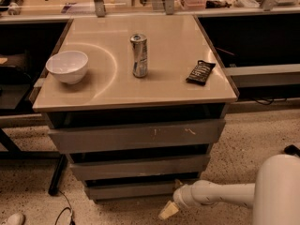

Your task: Open bottom drawer

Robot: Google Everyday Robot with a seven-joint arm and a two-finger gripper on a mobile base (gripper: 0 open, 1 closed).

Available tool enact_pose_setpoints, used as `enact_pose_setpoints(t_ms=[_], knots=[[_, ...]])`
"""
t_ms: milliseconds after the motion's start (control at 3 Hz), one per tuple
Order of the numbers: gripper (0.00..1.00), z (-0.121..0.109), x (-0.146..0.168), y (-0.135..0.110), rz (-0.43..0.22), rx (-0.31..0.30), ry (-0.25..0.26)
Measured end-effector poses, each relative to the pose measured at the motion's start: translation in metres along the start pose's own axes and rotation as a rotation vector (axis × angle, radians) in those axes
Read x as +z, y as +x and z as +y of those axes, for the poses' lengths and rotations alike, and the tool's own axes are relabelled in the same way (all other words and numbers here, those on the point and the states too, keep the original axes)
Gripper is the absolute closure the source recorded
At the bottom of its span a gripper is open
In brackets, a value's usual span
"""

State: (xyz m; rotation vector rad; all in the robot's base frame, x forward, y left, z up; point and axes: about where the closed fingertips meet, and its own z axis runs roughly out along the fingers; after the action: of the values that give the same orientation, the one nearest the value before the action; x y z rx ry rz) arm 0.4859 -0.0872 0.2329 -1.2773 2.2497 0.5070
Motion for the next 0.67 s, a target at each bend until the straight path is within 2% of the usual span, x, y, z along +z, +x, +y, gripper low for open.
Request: enact_pose_setpoints(t_ms=[667], knots=[[0.00,-0.034,0.019,0.007,-0.010,-0.024,0.035]])
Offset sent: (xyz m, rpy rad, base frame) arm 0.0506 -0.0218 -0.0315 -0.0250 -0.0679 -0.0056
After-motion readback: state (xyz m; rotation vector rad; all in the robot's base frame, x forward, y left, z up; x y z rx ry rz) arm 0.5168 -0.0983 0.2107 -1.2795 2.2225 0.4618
